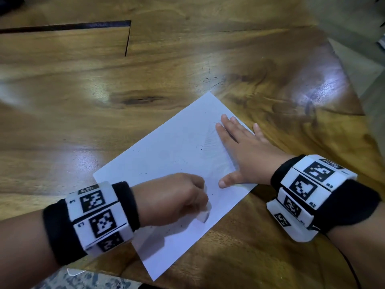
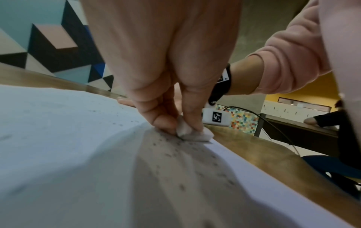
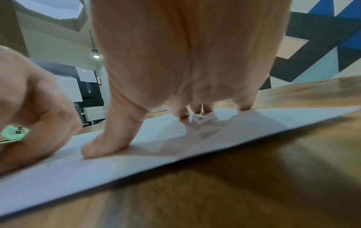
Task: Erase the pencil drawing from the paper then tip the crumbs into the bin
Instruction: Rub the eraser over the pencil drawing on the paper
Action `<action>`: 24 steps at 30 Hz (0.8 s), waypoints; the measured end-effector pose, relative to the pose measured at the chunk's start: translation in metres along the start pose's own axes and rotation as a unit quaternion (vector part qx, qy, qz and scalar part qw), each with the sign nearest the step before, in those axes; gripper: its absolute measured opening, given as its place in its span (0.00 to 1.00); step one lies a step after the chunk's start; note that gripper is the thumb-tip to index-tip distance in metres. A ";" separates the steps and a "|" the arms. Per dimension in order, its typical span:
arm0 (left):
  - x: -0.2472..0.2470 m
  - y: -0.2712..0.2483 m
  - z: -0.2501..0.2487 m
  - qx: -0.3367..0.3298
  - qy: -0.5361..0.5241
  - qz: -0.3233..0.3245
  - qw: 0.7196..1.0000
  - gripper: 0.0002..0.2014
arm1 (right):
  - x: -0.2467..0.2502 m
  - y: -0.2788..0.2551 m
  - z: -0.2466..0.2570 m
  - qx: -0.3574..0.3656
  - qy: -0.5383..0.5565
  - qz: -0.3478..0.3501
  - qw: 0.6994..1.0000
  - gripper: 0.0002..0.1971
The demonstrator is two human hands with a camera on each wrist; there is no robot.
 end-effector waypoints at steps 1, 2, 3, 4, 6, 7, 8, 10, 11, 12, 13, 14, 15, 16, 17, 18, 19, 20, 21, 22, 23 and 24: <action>0.007 0.007 0.000 0.000 0.001 -0.018 1.000 0.04 | 0.000 0.000 0.000 0.000 -0.001 0.001 1.000 0.64; 0.015 0.013 0.001 0.002 0.000 -0.037 0.999 0.04 | 0.000 0.000 0.000 -0.001 -0.001 0.002 1.000 0.64; 0.020 0.018 0.002 0.001 -0.003 -0.051 0.999 0.05 | 0.000 0.000 0.001 -0.002 -0.001 0.001 1.000 0.63; 0.021 0.020 0.003 0.002 -0.004 -0.054 0.999 0.06 | 0.000 0.000 0.000 -0.002 -0.001 0.001 1.000 0.63; 0.014 0.014 0.003 -0.002 0.007 -0.034 0.999 0.04 | 0.000 0.000 0.001 -0.002 -0.002 0.001 1.000 0.63; 0.007 0.009 0.004 -0.002 0.016 -0.020 1.000 0.04 | 0.001 -0.001 0.001 -0.002 -0.001 0.001 1.000 0.64; -0.001 0.001 0.009 0.012 0.005 -0.009 1.000 0.04 | 0.001 -0.001 0.001 -0.001 0.002 0.000 1.000 0.64; -0.007 -0.012 0.022 0.057 -0.073 0.004 0.996 0.03 | 0.001 -0.001 0.001 0.003 0.005 -0.003 1.000 0.64; -0.003 -0.015 0.025 0.057 -0.083 -0.002 0.995 0.04 | 0.001 -0.001 0.001 0.004 0.005 -0.003 1.000 0.64; 0.004 -0.017 0.027 0.047 -0.069 -0.012 0.996 0.05 | 0.001 -0.002 0.001 0.005 0.003 -0.003 1.000 0.64; 0.014 -0.019 0.033 0.043 -0.061 -0.031 0.997 0.07 | 0.002 -0.001 0.001 0.006 -0.001 -0.004 1.000 0.63; 0.025 -0.021 0.039 0.050 -0.068 -0.048 0.995 0.08 | 0.002 -0.001 0.001 0.005 -0.011 -0.005 1.000 0.63; 0.036 -0.023 0.046 0.059 -0.077 -0.071 0.993 0.09 | 0.003 -0.001 0.002 0.005 -0.026 -0.005 1.000 0.63; 0.045 -0.025 0.052 0.064 -0.076 -0.095 0.990 0.09 | 0.004 -0.001 0.003 0.007 -0.041 -0.004 0.999 0.63; 0.052 -0.026 0.057 0.069 -0.070 -0.118 0.988 0.09 | 0.005 0.000 0.004 0.009 -0.050 -0.003 0.999 0.62; 0.057 -0.028 0.062 0.072 -0.064 -0.137 0.986 0.11 | 0.006 0.000 0.005 0.013 -0.055 0.001 0.998 0.62; 0.061 -0.030 0.067 0.072 -0.063 -0.154 0.983 0.16 | 0.006 0.001 0.007 0.019 -0.056 0.005 0.998 0.62; 0.062 -0.031 0.070 0.077 -0.070 -0.165 0.981 0.20 | 0.007 0.001 0.008 0.026 -0.057 0.007 0.998 0.62; 0.062 -0.032 0.073 0.079 -0.076 -0.168 0.980 0.23 | 0.008 0.002 0.008 0.034 -0.058 0.008 0.998 0.62; 0.059 -0.033 0.075 0.083 -0.084 -0.166 0.979 0.25 | 0.009 0.003 0.008 0.042 -0.061 0.007 0.997 0.62; 0.055 -0.035 0.075 0.084 -0.091 -0.163 0.979 0.25 | 0.011 0.004 0.007 0.050 -0.066 0.005 0.997 0.62; 0.050 -0.037 0.074 0.084 -0.092 -0.157 0.980 0.24 | 0.012 0.004 0.007 0.057 -0.073 0.004 0.996 0.63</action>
Point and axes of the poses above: each hand's wrist, its own y-axis towards the middle knuckle, its own x-axis out of the back of the hand, z = x × y, the point moved 8 cm from there along y, towards the middle knuckle, and after that the axes turned 9 degrees about z, right-handed, at the moved point
